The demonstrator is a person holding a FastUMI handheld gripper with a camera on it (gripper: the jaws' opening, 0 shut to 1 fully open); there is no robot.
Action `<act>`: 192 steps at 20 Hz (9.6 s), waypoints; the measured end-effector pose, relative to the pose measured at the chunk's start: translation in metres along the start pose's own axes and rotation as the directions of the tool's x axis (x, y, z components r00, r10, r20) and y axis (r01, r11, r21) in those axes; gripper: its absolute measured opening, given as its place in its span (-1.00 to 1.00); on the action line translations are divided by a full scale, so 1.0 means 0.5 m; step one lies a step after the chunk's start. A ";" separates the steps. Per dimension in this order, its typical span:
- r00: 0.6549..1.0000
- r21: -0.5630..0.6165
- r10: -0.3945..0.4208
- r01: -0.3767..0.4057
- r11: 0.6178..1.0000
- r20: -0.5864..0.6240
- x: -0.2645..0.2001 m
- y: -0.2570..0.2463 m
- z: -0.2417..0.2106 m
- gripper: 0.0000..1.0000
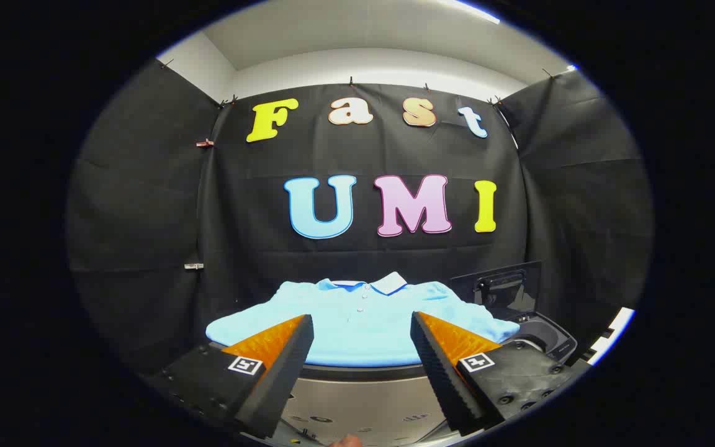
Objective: Put the clothes into the washing machine and then close the washing machine lid.
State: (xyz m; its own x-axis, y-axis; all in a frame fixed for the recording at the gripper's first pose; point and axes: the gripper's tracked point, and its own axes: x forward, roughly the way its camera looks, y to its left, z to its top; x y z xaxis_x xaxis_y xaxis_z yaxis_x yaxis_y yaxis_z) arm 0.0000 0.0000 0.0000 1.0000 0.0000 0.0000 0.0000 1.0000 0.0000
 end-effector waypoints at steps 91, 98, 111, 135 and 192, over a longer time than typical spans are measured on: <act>0.623 -0.126 -0.149 0.081 0.989 -0.768 0.434 -0.050 -0.159 -0.90; 0.814 -0.062 -0.068 0.039 0.997 -0.576 0.416 -0.042 -0.076 -0.90; 0.949 -0.129 0.020 -0.064 0.989 -0.316 0.299 -0.288 0.174 -0.91; 0.905 -0.247 -0.283 0.209 0.946 -0.318 0.385 -0.761 0.071 -0.91; 0.563 -0.173 -0.231 0.155 0.973 -0.793 0.377 -0.919 -0.582 0.99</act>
State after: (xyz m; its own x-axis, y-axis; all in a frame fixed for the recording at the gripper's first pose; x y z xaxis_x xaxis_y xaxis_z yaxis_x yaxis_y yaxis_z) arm 0.1887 -0.4597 -0.2911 0.5631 -0.2308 -0.7935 0.1551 0.9727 -0.1729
